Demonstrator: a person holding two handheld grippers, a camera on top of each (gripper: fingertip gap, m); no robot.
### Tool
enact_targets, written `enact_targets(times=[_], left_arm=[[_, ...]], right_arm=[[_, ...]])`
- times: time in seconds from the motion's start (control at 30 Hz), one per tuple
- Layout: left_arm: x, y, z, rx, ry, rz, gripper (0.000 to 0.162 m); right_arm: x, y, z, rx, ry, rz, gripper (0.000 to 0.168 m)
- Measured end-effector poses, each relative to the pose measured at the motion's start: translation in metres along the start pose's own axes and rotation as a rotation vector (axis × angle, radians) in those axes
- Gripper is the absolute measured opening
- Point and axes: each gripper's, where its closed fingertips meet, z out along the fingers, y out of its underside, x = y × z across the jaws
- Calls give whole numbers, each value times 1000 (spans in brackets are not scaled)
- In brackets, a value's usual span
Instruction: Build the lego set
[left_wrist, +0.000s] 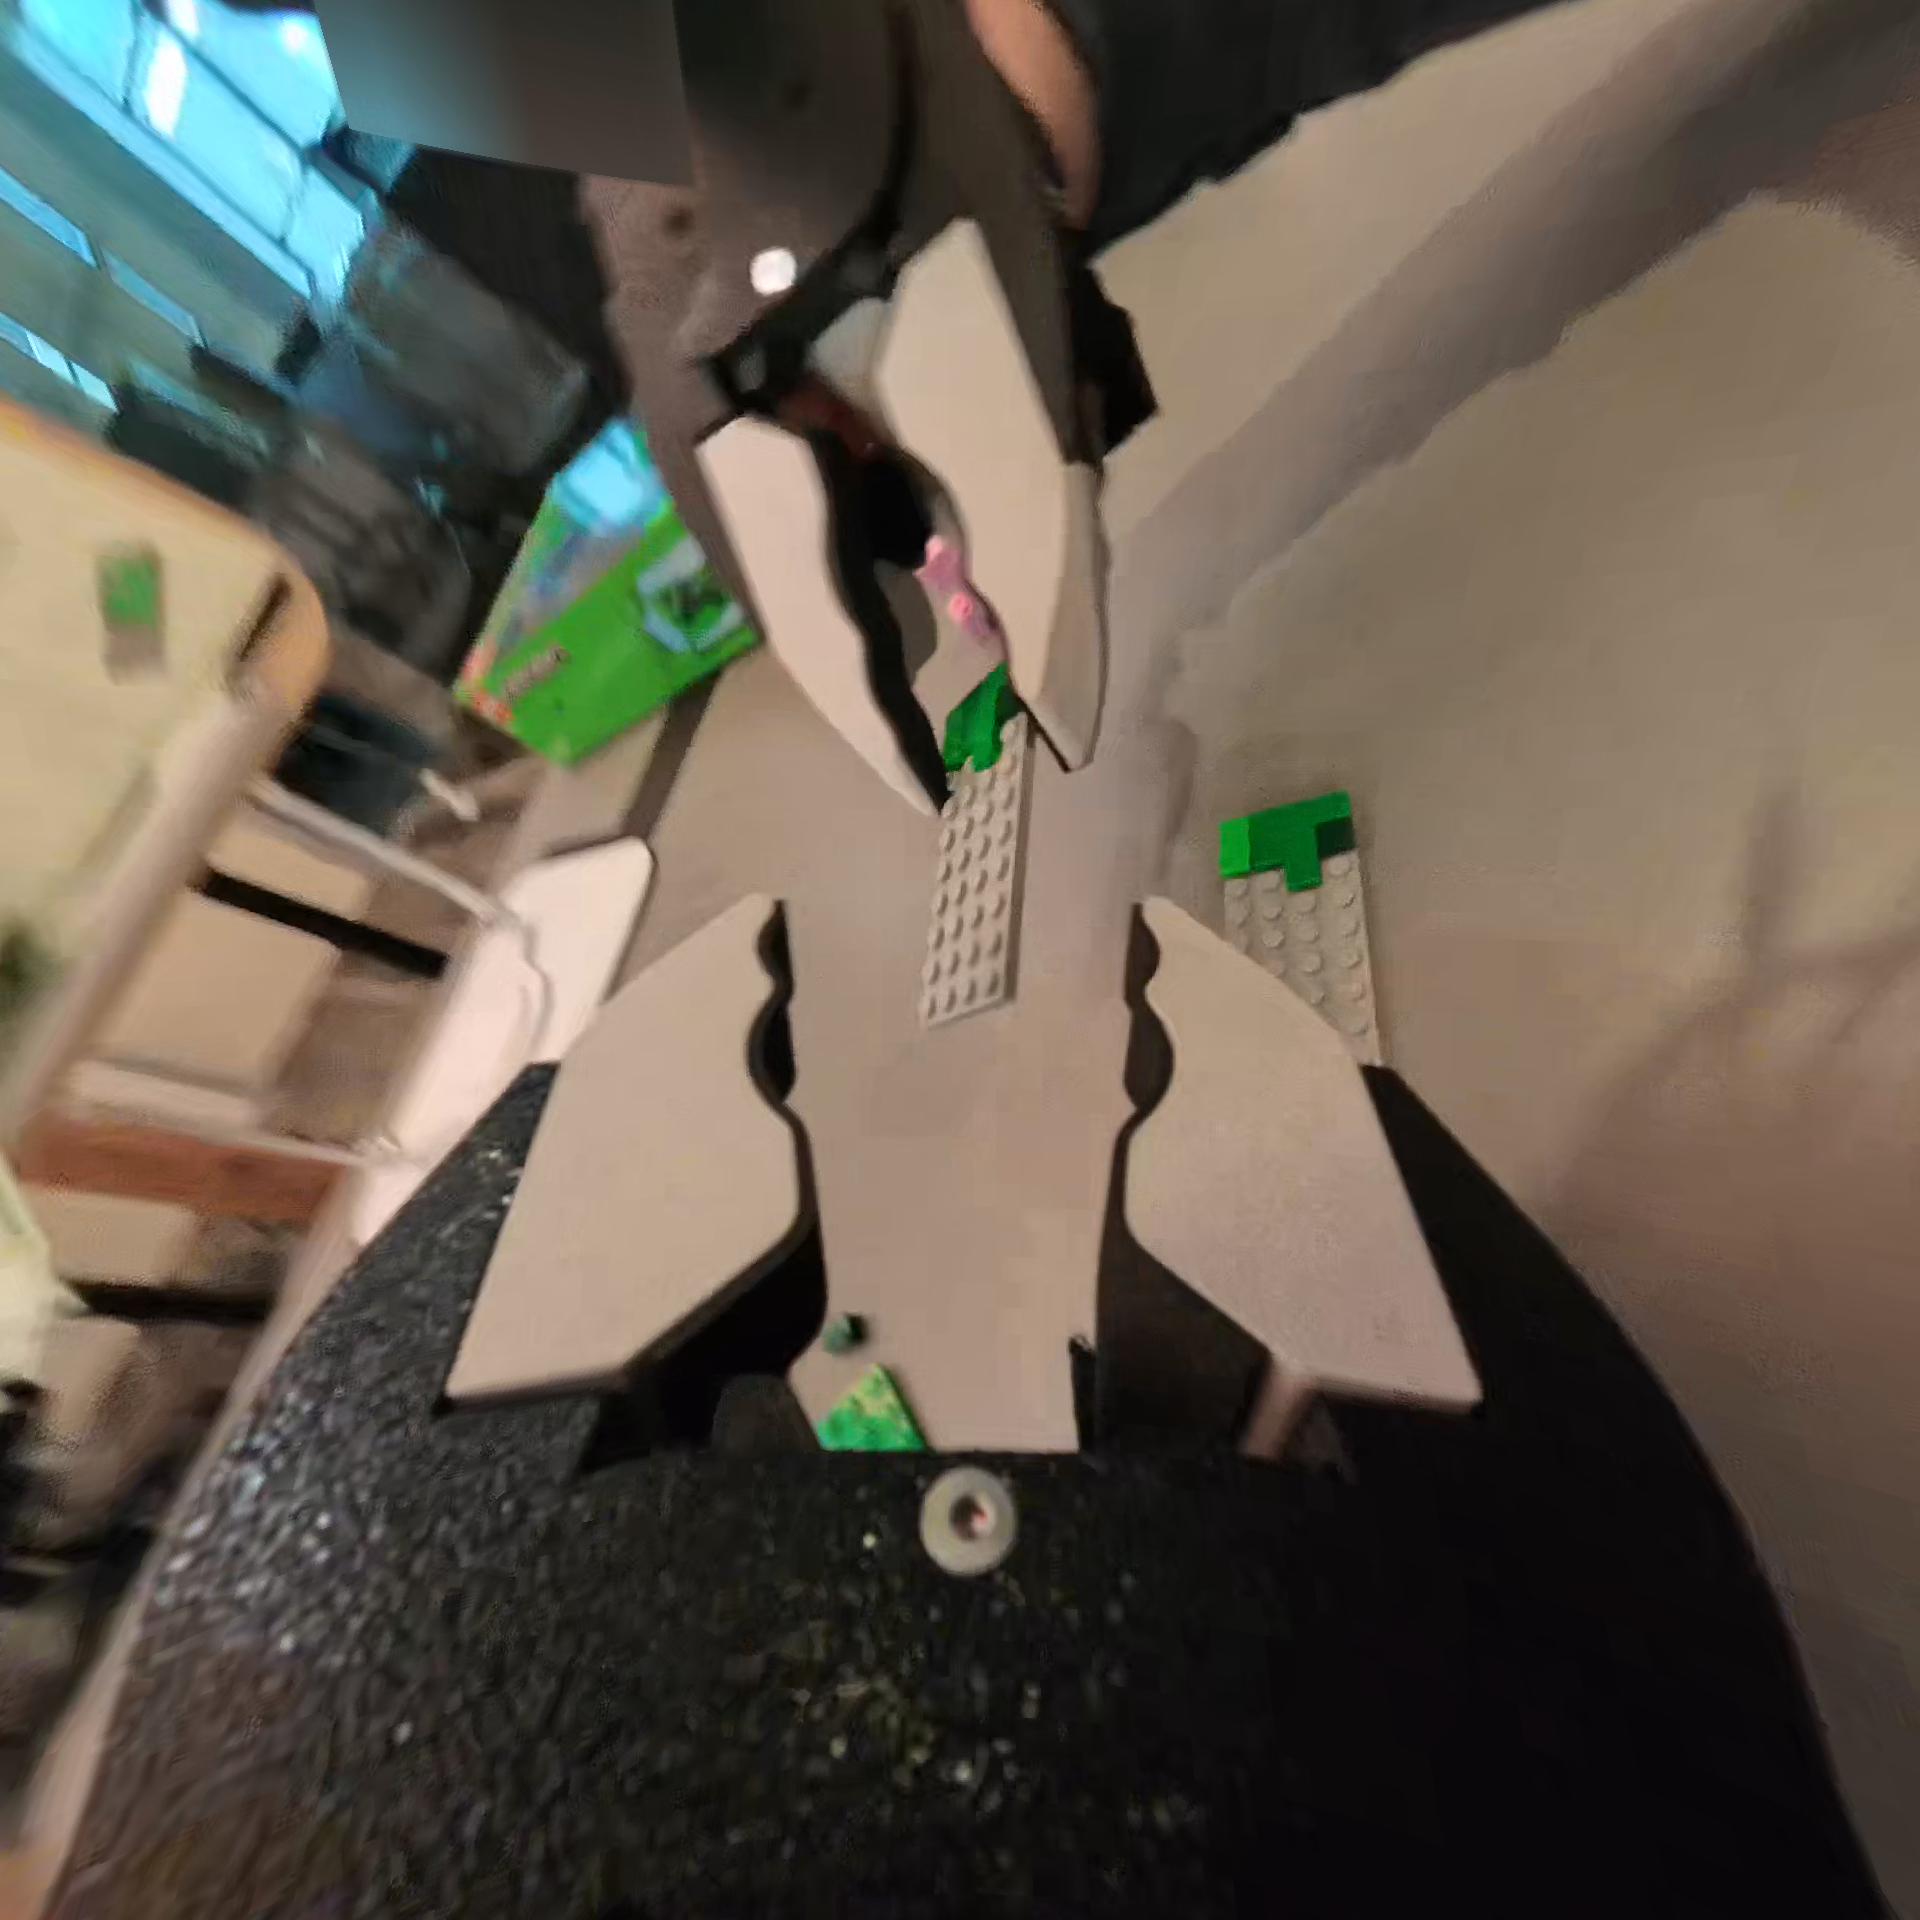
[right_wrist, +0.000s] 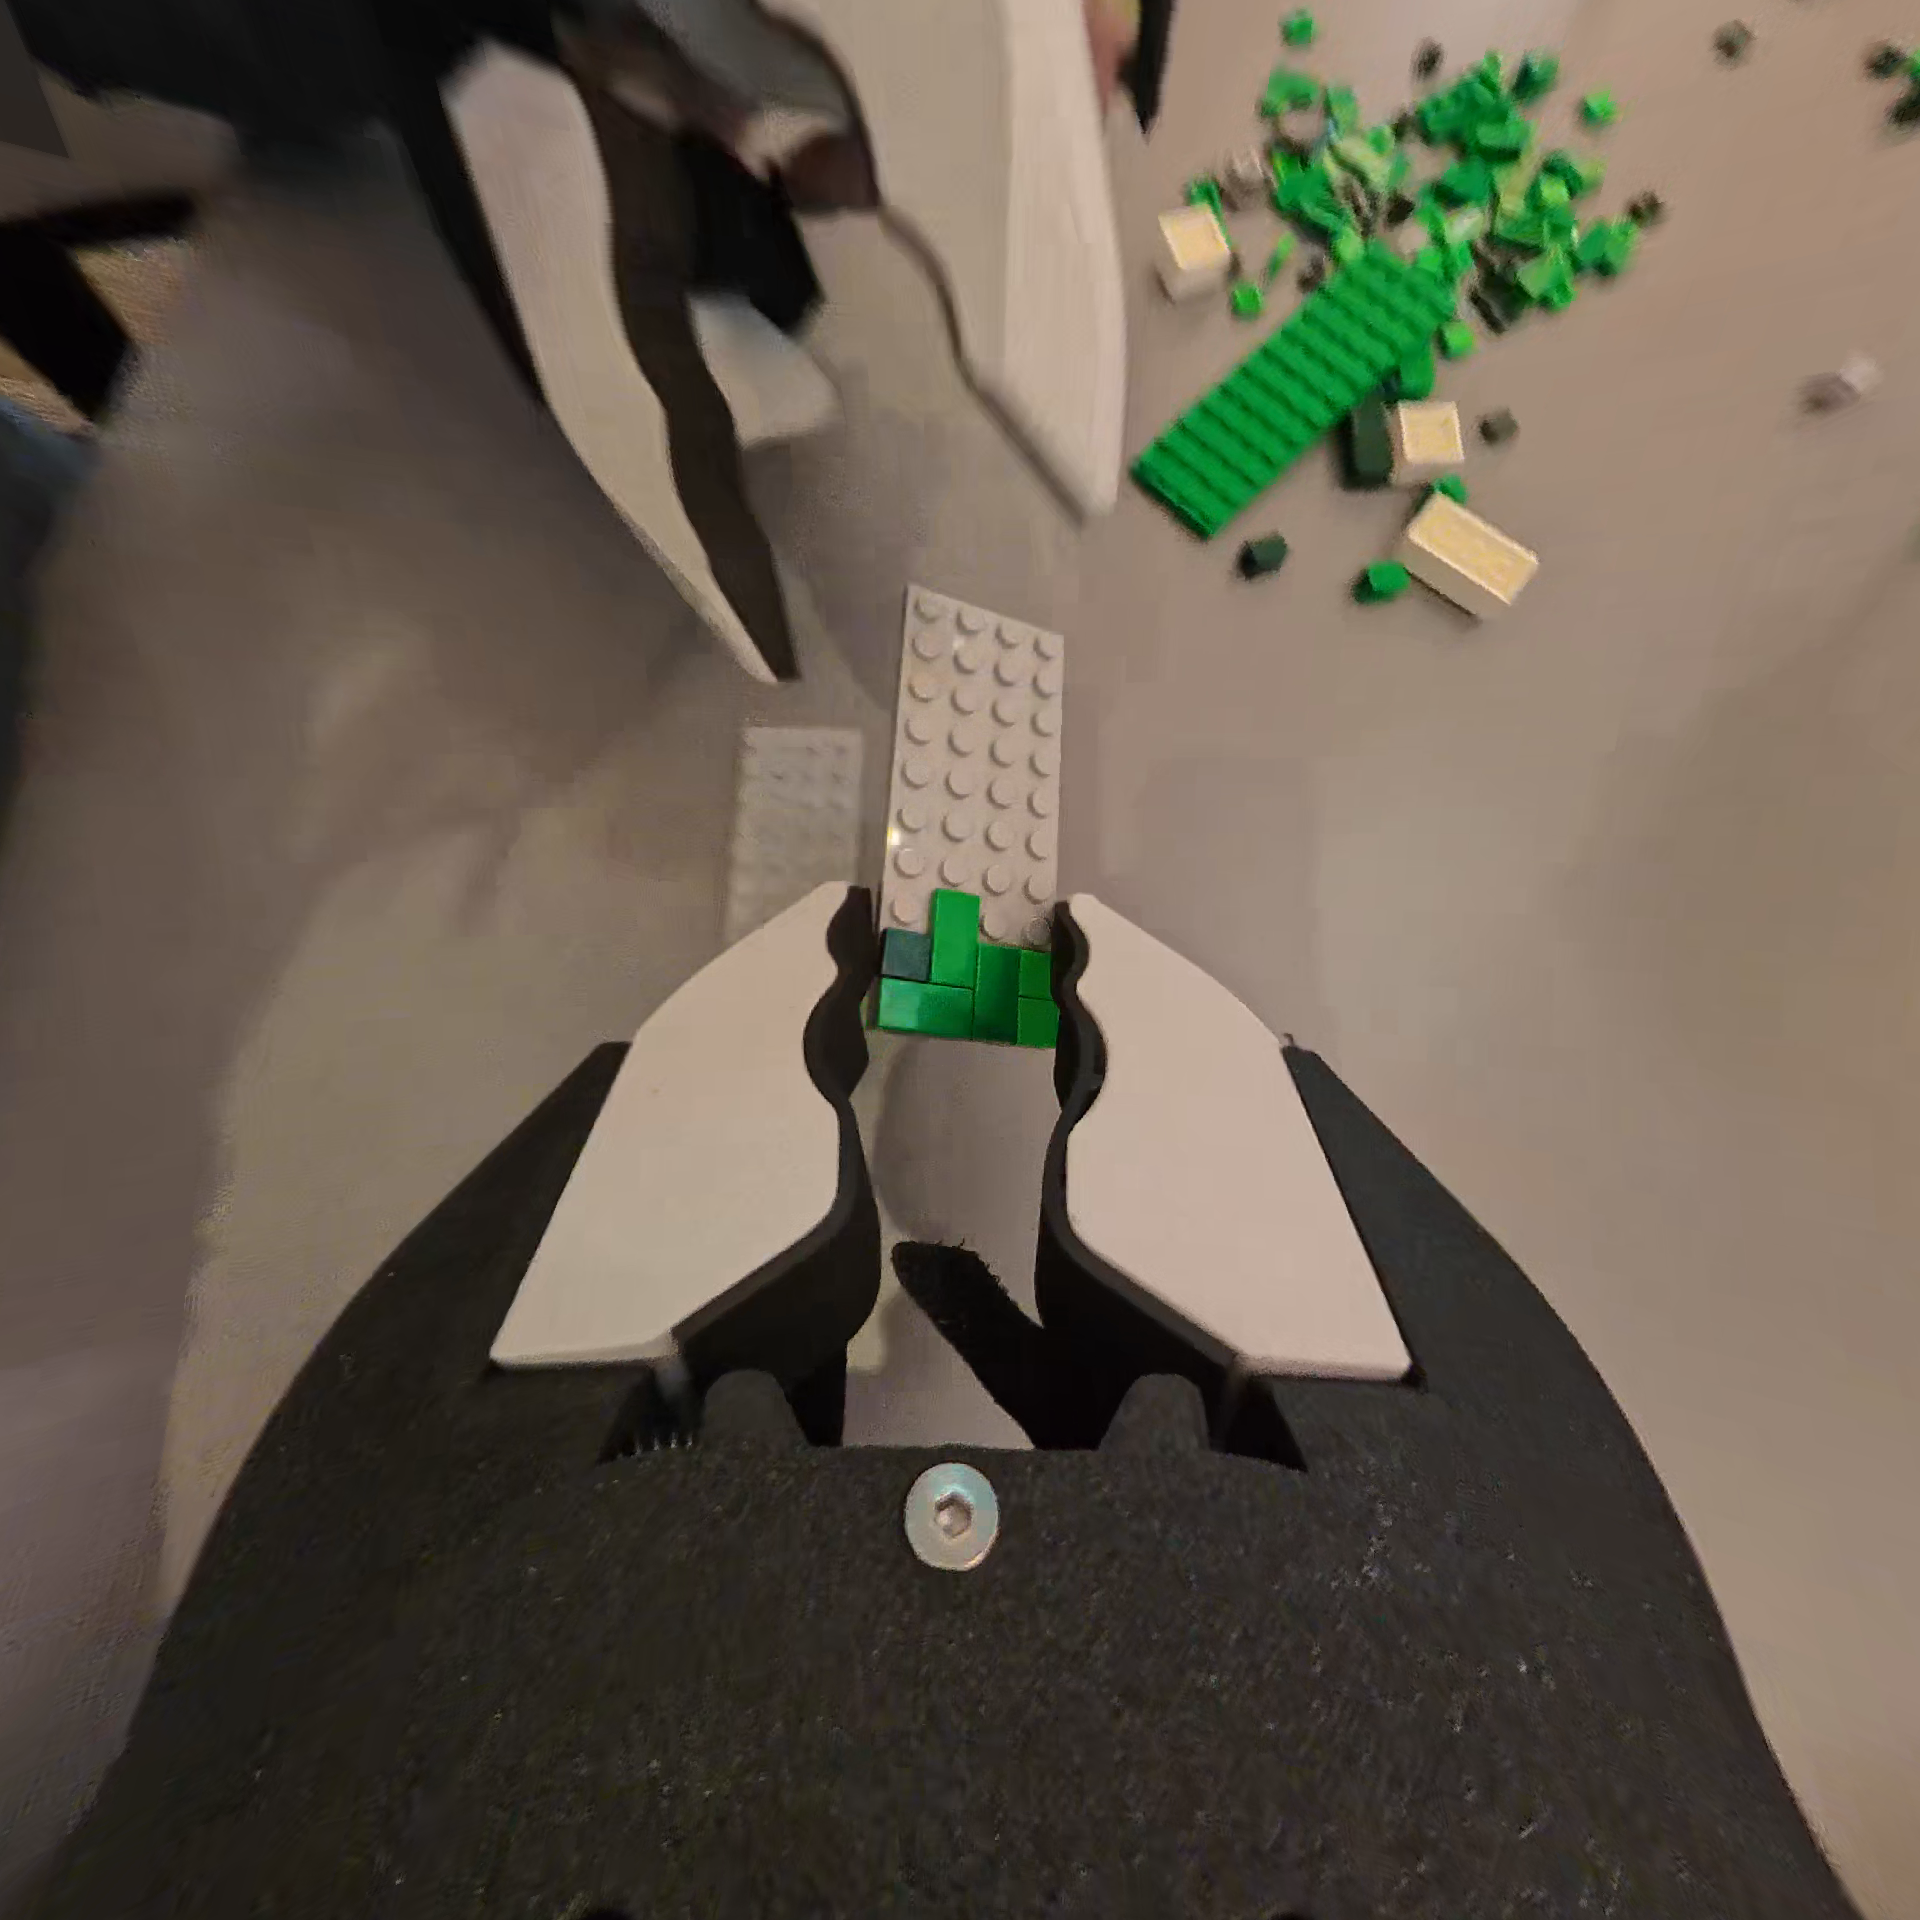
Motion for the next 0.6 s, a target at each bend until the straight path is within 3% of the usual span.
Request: enact_targets(times=[0.1,0.3,0.43,0.5,0.6], left_arm=[[-12,24,-5,6,-31,-271,77],[-31,37,-21,101,-28,-574,76],[-37,40,-26,170,-33,-675,77],[-42,41,-29,189,-63,-704,77],[-51,43,-35,201,-138,-714,78]], right_arm=[[13,20,23,-76,66,-25,32],[13,37,49,-195,125,-155,33],[9,39,44,-189,127,-174,50],[11,39,32,-134,187,-151,52],[17,26,11,76,307,1,55]])
